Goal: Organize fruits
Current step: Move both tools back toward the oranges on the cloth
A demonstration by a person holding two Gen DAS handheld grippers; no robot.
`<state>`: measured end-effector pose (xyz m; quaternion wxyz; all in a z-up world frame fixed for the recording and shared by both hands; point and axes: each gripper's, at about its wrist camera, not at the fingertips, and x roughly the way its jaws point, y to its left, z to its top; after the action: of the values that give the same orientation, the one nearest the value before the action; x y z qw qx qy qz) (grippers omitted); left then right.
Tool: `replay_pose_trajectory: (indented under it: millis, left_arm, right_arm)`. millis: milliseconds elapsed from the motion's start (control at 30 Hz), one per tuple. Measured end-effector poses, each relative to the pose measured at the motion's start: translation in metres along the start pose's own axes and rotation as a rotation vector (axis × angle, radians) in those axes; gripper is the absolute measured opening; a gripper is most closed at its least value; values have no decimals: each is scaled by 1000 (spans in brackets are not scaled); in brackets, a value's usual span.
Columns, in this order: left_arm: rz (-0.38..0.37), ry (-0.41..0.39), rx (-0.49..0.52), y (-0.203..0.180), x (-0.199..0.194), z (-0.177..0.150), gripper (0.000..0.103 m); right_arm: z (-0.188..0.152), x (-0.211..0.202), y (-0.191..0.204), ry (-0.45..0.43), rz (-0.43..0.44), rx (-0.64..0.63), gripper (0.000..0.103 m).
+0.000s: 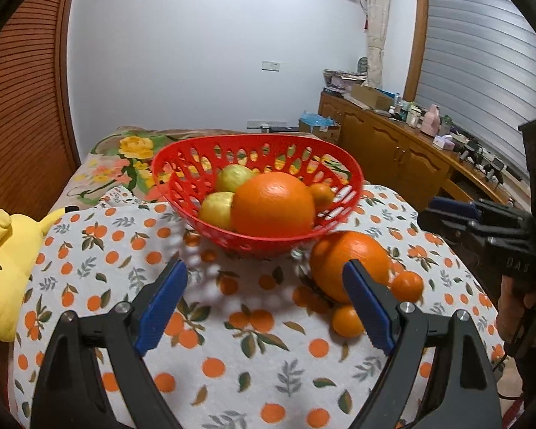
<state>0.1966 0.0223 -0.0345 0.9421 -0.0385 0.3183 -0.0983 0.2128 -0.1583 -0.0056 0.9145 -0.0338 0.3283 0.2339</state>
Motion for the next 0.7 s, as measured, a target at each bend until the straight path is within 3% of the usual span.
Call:
replay_pose_trajectory:
  millis: [333, 700]
  left_arm:
    - [-19, 8, -2, -16, -13, -17, 89]
    - [-29, 47, 35, -32, -10, -28, 89]
  right_arm:
    - [-38, -12, -13, 38, -26, 52, 47]
    - [-64, 10, -24, 112, -28, 82, 47]
